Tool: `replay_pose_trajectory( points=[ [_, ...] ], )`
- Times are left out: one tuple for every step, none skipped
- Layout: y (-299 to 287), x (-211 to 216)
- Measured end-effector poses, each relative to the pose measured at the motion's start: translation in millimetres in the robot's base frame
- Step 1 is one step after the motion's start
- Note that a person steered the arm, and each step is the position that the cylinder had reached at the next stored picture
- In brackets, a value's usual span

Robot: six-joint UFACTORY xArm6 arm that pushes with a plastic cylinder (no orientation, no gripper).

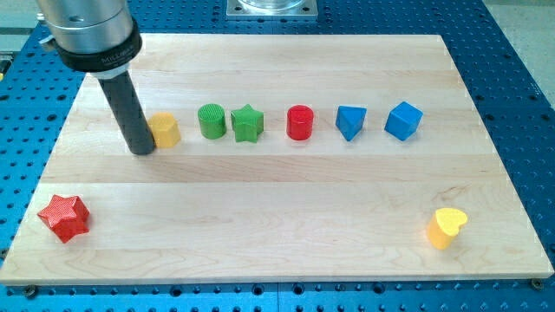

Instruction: Place the yellow heart vertically to the yellow hexagon

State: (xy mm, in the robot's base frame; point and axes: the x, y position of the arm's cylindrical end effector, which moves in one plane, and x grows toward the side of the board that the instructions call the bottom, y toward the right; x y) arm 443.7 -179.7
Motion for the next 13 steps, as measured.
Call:
replay_pose_trajectory(
  points=[
    [-27.0,17.5],
    [-29.3,40.8],
    [-29.7,42.0],
    [-29.7,42.0],
    [-32.7,42.8],
    [-35.6,42.8],
    [-35.6,42.8],
    [-33.9,43.4],
    [-35.0,43.7],
    [-35.5,43.7],
    [-55.4,46.1],
    [-33.9,47.1],
    [7.2,29.9]
  ],
)
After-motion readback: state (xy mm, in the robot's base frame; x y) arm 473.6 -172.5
